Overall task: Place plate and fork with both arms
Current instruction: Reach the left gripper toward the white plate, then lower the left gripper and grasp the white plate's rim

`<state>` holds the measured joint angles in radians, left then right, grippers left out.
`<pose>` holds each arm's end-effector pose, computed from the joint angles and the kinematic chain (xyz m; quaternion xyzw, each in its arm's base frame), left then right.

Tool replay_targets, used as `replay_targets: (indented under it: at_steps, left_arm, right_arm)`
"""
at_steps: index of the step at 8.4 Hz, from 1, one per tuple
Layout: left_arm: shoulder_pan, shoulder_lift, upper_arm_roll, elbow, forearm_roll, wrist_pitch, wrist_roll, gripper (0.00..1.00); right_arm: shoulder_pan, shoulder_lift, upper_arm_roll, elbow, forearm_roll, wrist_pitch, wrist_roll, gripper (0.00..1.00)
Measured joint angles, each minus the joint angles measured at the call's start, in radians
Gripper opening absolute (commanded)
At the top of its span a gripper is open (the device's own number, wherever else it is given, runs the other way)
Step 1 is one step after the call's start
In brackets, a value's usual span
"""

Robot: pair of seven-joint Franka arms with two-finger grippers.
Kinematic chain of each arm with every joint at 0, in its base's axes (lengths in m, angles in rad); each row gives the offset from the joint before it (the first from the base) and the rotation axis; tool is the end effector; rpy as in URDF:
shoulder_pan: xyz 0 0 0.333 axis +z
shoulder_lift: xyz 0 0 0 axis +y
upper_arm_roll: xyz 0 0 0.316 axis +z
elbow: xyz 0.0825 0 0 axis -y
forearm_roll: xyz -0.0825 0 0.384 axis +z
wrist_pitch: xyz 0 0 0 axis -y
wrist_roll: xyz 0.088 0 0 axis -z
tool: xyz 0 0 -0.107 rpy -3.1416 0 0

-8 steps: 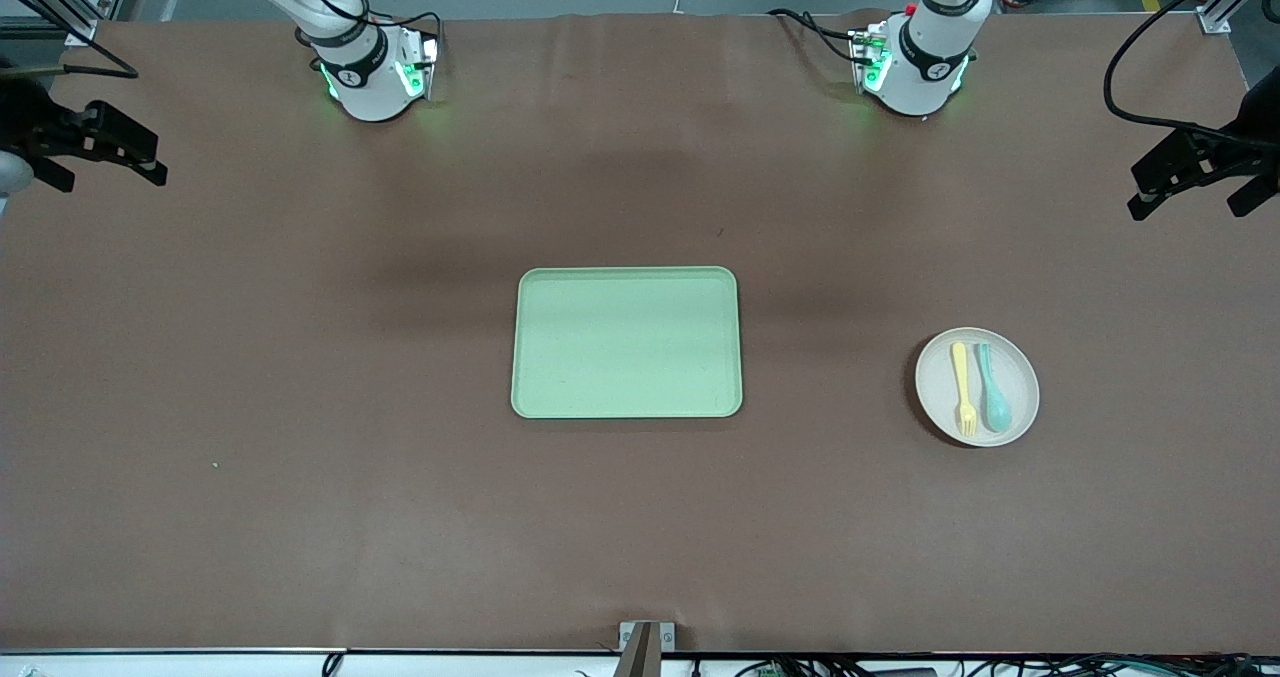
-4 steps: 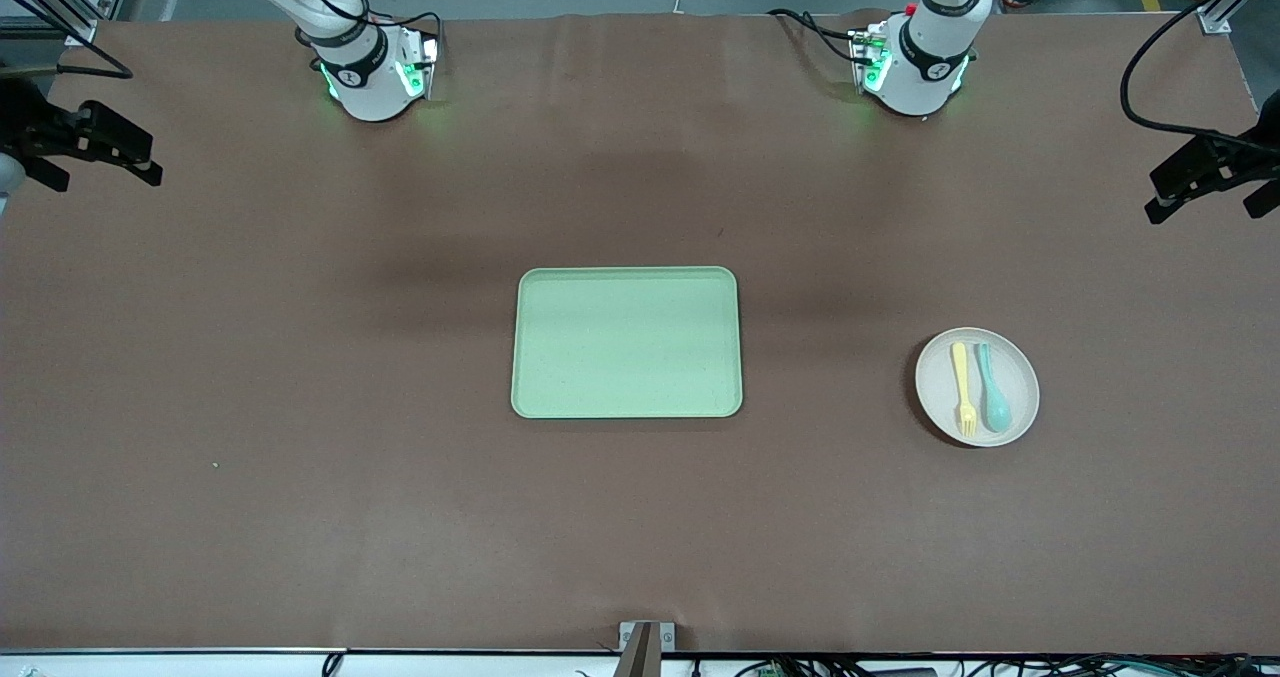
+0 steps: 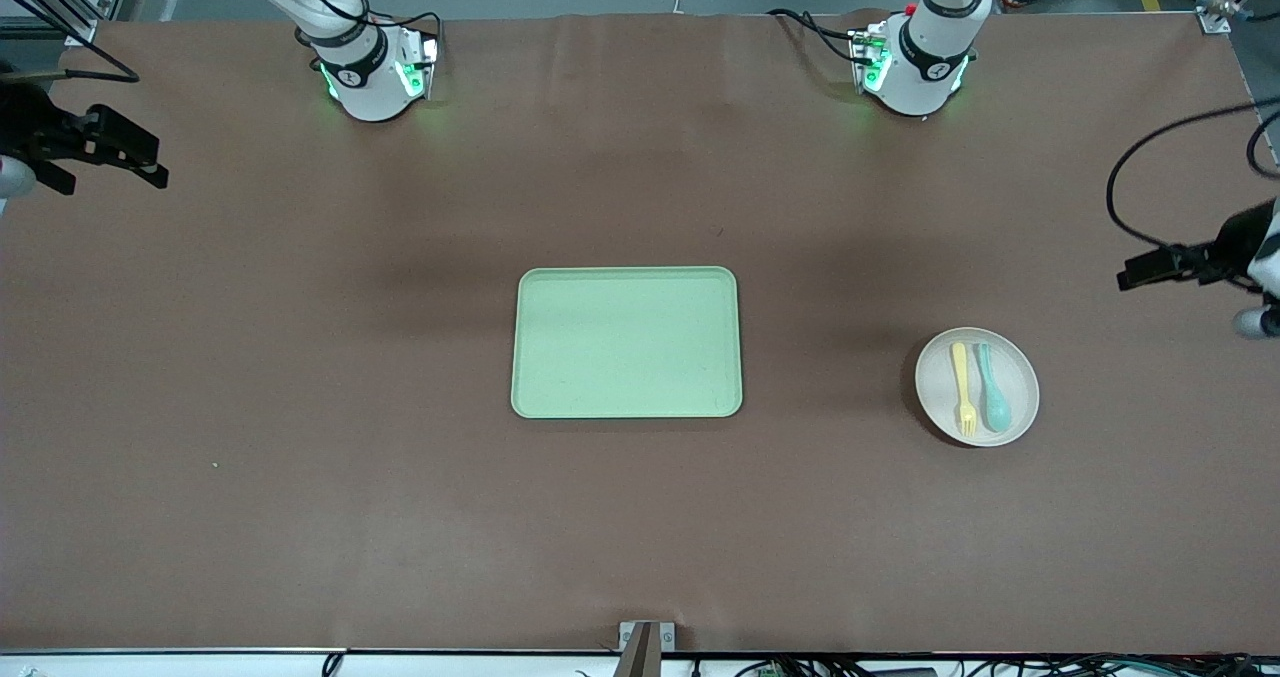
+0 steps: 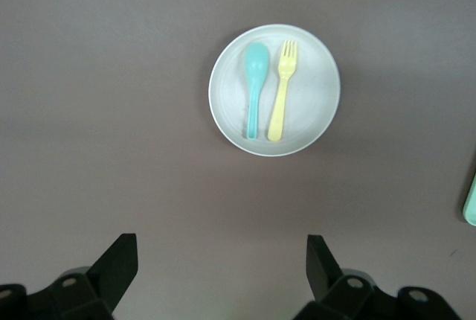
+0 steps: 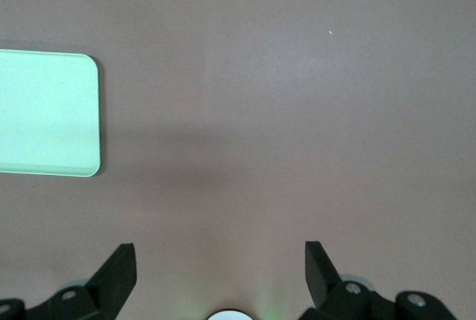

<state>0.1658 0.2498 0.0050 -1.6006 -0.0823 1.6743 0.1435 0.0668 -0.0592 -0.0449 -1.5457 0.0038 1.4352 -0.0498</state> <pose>0.6103 0.0969 0.4717 0.9951 0.0214 -0.0806 0.0530 0.5216 0.0111 0.6565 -0.9990 -0.0361 0.0256 0.0036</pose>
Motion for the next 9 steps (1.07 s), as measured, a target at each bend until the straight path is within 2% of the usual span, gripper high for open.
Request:
replay_targets:
  at_steps: [3, 4, 6, 8, 9]
  left_arm:
    - [0.12, 0.239, 0.0, -0.007, -0.157, 0.163, 0.236, 0.78]
    - [0.122, 0.317, -0.004, -0.011, -0.173, 0.236, 0.257, 0.76]
    - [0.11, 0.431, -0.018, -0.043, -0.176, 0.393, 0.283, 0.65]
    - [0.111, 0.45, -0.02, -0.058, -0.186, 0.449, 0.307, 0.33]
    - [0.111, 0.45, -0.026, -0.058, -0.19, 0.451, 0.307, 0.25]
  right_arm:
    - [0.003, 0.003, -0.003, 0.0, 0.0, 0.002, 0.0, 1.0]
    - [0.003, 0.004, -0.003, 0.0, 0.0, 0.003, 0.0, 1.0]
    - [0.003, 0.004, -0.003, 0.0, 0.0, 0.003, 0.0, 1.0]
    - [0.003, 0.012, -0.004, 0.0, 0.0, 0.003, 0.001, 1.0]
    - [0.003, 0.016, -0.004, 0.0, -0.001, 0.003, 0.001, 1.0]
